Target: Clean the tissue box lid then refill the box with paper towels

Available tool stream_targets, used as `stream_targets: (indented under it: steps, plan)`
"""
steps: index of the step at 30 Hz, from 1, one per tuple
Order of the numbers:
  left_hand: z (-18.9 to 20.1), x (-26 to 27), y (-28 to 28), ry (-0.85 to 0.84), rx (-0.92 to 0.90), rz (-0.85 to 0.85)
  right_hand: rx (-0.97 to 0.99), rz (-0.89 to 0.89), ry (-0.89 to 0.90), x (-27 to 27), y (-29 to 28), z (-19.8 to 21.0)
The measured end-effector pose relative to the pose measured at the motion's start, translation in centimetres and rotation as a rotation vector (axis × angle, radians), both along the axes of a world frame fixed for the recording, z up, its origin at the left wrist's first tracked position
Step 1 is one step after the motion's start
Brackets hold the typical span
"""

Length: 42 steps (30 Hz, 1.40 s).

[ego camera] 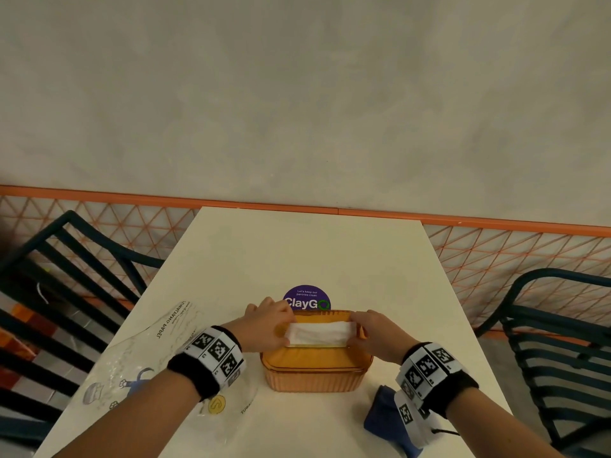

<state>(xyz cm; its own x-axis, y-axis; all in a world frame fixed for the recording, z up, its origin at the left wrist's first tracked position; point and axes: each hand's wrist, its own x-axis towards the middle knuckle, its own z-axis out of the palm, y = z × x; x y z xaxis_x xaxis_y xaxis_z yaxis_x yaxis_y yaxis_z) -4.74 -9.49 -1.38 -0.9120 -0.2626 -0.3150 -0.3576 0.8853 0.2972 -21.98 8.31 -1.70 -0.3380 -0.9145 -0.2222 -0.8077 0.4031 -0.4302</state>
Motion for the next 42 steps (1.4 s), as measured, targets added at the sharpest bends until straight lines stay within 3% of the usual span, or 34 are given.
stream_targets:
  steps: [6, 11, 15, 17, 24, 26, 29, 36, 42]
  plan:
    - [0.2, -0.2, -0.4, 0.080, -0.015, -0.001, -0.019, -0.053, 0.028, 0.0, 0.3, -1.0]
    - [0.5, 0.3, -0.3, 0.238, 0.177, 0.044, -0.037, -0.092, 0.020, 0.0, 0.3, -1.4]
    - [-0.4, 1.0, -0.8, 0.186, 0.199, 0.135, -0.071, -0.112, 0.008, 0.1, 0.4, -1.4]
    - [-1.0, 0.9, -0.8, 0.209, 0.185, 0.193, -0.082, -0.103, 0.014, 0.2, 0.5, -1.4]
    - [-2.0, 1.6, -0.4, 0.407, 0.380, 0.539, -0.163, -0.175, -0.011, -0.1, 0.8, -2.2]
    - [-2.5, 2.1, 0.1, 0.365, 0.509, 0.651, -0.215, -0.226, -0.030, -0.2, 1.2, -2.9]
    - [-2.8, 2.5, 1.0, 0.276, 0.619, 0.671, -0.208, -0.284, -0.124, 0.0, 1.7, -3.3]
    - [-3.2, 1.0, 0.9, 0.373, 0.513, 0.644, -0.219, -0.358, -0.149, -0.9, 0.9, -2.9]
    - [-3.4, -0.3, 0.9, 0.338, 0.418, 0.627, -0.254, -0.399, -0.166, -2.1, -0.1, -2.8]
